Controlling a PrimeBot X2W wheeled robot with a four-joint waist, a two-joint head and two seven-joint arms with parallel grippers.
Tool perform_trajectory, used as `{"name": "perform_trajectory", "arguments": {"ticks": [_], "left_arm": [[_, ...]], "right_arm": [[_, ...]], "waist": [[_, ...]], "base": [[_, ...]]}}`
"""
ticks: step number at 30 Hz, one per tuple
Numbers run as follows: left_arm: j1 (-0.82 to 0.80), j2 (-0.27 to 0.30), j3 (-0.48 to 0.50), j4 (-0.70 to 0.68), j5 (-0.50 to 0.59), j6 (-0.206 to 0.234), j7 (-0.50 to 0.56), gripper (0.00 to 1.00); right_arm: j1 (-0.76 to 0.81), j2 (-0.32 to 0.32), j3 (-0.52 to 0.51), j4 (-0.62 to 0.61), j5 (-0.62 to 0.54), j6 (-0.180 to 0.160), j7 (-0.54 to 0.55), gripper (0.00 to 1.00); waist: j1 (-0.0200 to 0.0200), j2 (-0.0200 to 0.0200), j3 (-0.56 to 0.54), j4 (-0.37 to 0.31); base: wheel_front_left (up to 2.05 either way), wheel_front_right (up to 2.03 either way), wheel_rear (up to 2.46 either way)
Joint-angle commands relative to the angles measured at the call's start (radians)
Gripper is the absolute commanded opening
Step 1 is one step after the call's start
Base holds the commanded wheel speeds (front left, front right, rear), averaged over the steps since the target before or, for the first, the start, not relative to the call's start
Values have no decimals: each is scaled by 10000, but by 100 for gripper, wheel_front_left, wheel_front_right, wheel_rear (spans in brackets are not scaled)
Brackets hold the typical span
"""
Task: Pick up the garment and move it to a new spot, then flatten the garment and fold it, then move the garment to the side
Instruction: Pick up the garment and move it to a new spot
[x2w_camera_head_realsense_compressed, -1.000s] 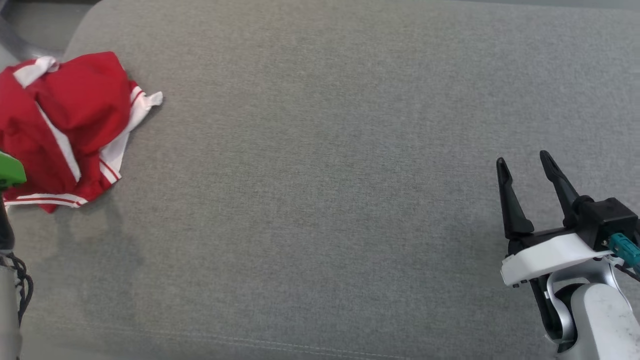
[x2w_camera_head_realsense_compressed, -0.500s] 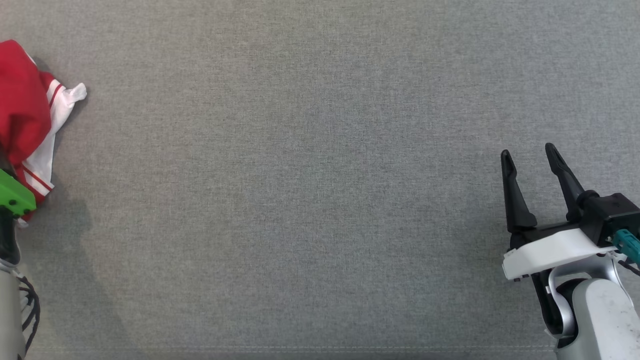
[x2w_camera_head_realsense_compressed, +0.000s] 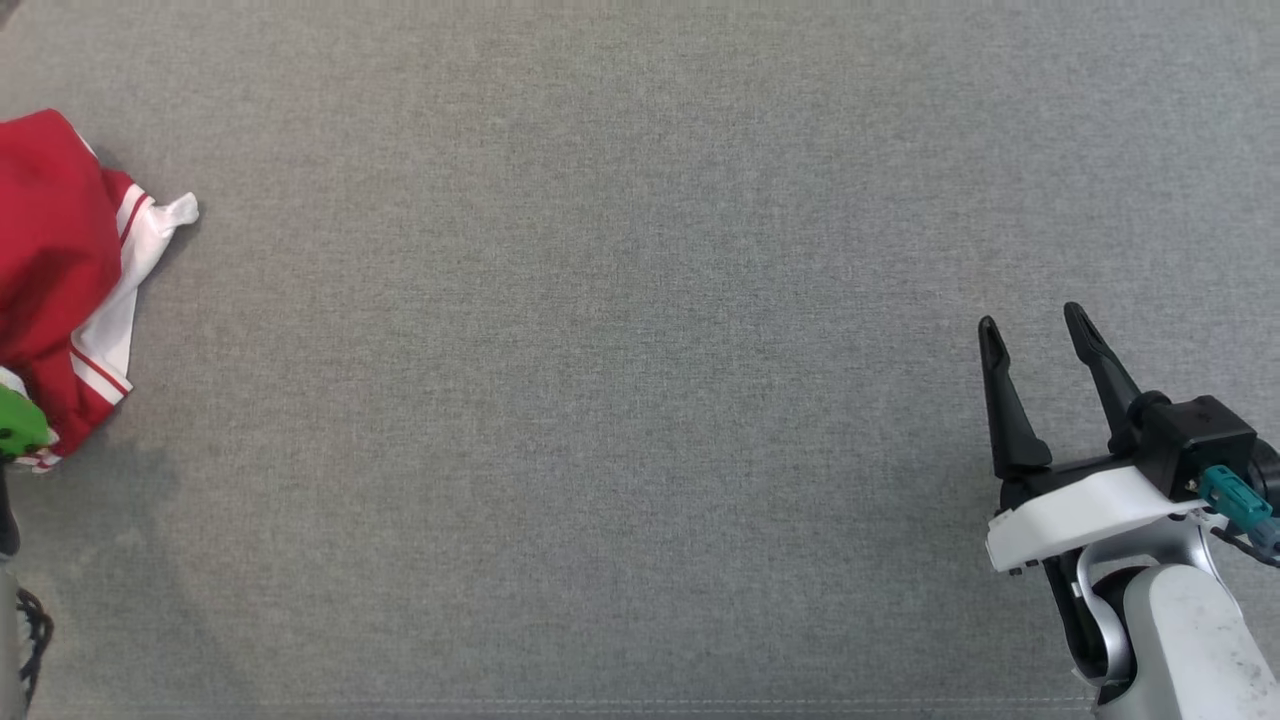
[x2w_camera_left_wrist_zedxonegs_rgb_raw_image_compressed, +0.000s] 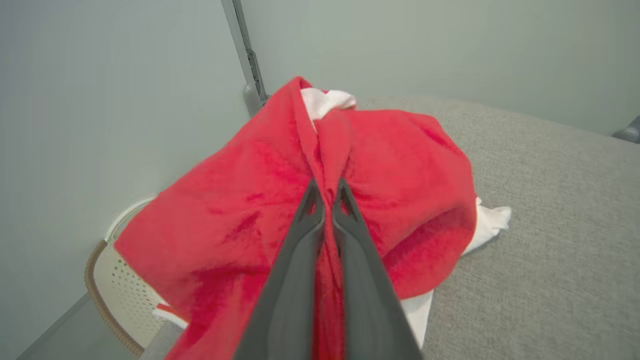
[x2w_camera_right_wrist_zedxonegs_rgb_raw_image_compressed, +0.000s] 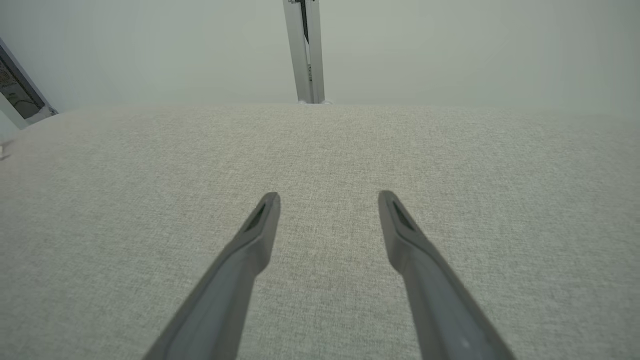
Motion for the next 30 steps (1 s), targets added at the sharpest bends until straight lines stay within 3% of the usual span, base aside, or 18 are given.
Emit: {"name": "perform_trajectory", "arguments": {"ticks": [1, 8, 17, 23, 30], "left_arm": [[-284, 196, -15, -36, 107, -9, -264, 0], [-749, 650, -181, -994, 639, -30, -893, 0], [-1831, 740, -757, -4056, 1195, -32, -527, 0], [-2559, 364, -1568, -6220, 1466, -2, 608, 0], [-3152, -515, -2829, -7469, 1693, -81, 1612, 0]], "right_arm": [[8, 28, 27, 84, 81, 1, -105, 100], [136, 204, 146, 557, 272, 1, -352, 100], [233, 455, 196, 1181, 452, 1, -813, 100], [47, 542, 280, 1608, 637, 1, -1105, 100], [-130, 595, 330, 1990, 817, 1, -1358, 100]], "waist": [[-1, 0, -313, -78], [-1, 0, -1020, -328], [-1, 0, -1544, -1326], [-1, 0, -1576, -2404], [-1, 0, -1417, -3589]], "base": [[0, 0, 0], [0, 0, 0], [0, 0, 0], [0, 0, 0], [0, 0, 0]]}}
